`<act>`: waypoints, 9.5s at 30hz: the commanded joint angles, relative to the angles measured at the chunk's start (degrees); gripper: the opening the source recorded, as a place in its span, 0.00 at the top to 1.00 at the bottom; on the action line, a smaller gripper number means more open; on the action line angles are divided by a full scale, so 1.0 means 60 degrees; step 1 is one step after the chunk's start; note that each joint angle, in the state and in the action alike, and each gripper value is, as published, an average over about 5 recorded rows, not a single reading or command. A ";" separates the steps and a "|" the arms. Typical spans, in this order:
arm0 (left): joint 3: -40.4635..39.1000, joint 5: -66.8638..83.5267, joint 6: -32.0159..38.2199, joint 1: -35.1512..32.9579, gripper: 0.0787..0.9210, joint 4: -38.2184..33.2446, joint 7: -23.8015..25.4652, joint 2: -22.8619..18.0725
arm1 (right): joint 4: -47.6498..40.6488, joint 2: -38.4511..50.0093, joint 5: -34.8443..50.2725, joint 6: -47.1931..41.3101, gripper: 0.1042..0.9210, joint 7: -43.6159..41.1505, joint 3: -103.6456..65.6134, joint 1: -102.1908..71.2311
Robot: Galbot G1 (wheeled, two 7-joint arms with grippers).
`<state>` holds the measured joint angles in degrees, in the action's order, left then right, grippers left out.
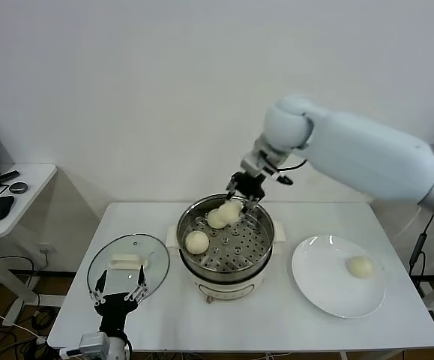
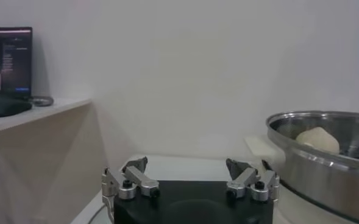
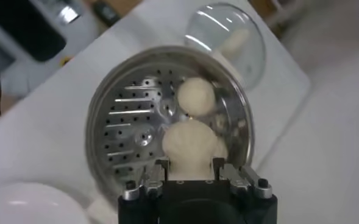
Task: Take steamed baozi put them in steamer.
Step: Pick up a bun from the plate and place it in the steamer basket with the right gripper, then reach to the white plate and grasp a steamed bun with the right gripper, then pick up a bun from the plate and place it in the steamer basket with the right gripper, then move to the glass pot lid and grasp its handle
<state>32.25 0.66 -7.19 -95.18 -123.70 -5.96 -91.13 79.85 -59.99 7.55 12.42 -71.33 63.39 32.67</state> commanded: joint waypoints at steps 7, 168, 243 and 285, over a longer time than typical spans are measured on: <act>0.0013 0.0023 0.0035 -0.0009 0.12 -0.0042 -0.0043 -0.0065 | 0.0576 -0.0774 -0.3435 0.3542 0.58 0.0999 0.1099 -0.0882; -0.0022 0.0196 -0.0018 -0.0232 0.12 -0.0432 0.0064 0.0280 | -0.0201 0.0774 0.4496 -0.6841 0.45 0.0903 0.1438 0.1466; 0.0194 -0.0737 0.0607 0.0966 0.12 0.0647 -0.0007 0.0488 | 0.2071 0.0106 0.4317 -0.3718 0.12 1.1396 -1.5636 -1.2586; 0.0045 -1.3767 0.0745 0.3710 0.12 0.6200 -0.0196 0.3600 | 0.4356 -0.2407 0.4110 -0.2844 0.12 1.2226 -1.8356 -1.7595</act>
<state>33.10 -81.44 -1.81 -77.19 -92.09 -7.51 -70.96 104.69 -73.30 32.28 -5.22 1.53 -45.34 -70.44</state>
